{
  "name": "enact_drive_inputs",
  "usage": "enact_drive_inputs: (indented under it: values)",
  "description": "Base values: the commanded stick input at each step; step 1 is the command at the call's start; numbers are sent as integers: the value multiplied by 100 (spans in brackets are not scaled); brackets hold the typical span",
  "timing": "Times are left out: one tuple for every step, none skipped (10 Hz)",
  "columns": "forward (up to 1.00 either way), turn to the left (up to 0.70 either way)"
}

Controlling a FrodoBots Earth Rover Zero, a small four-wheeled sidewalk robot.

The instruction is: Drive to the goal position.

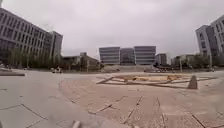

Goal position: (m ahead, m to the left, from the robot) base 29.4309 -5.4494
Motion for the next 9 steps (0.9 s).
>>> enact_drive_inputs:
  values:
    - [70, -25]
    - [70, -28]
    - [70, 0]
    - [70, 0]
    - [70, 0]
    - [70, 0]
    - [70, 0]
    - [70, 0]
    - [70, 0]
